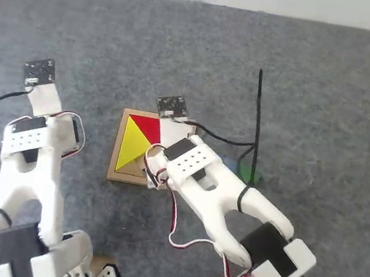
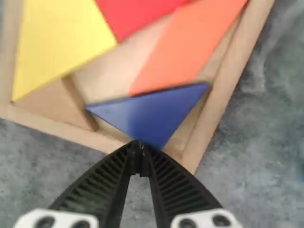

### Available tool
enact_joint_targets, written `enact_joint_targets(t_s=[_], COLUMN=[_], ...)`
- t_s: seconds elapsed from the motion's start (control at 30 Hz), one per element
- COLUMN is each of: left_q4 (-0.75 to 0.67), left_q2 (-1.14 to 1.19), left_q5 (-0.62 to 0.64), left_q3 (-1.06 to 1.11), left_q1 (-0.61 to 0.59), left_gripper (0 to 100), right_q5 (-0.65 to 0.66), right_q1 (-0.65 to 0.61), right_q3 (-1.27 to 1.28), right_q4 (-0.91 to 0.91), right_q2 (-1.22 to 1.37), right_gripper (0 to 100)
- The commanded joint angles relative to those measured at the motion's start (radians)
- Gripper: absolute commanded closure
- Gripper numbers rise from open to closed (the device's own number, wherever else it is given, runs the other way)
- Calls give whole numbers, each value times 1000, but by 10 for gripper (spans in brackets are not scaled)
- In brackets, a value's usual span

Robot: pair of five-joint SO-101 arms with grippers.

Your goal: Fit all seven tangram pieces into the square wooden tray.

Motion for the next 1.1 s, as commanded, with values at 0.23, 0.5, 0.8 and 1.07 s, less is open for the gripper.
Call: enact_joint_targets(t_s=[0.23, 0.5, 0.8, 1.07], left_q4=[-18, -18, -18, -18], left_q2=[-3, -3, -3, -3], left_q5=[-8, -8, -8, -8], left_q3=[-21, -21, -21, -21], left_q1=[6, 6, 6, 6], left_gripper=[987, 987, 987, 987], right_q5=[29, -28, 86, 104], right_q1=[22, -30, 45, 93], right_q3=[-178, -63, -146, -230], right_q4=[117, -219, 76, 166], right_q2=[-134, 53, 70, 58], right_gripper=[992, 992, 992, 992])
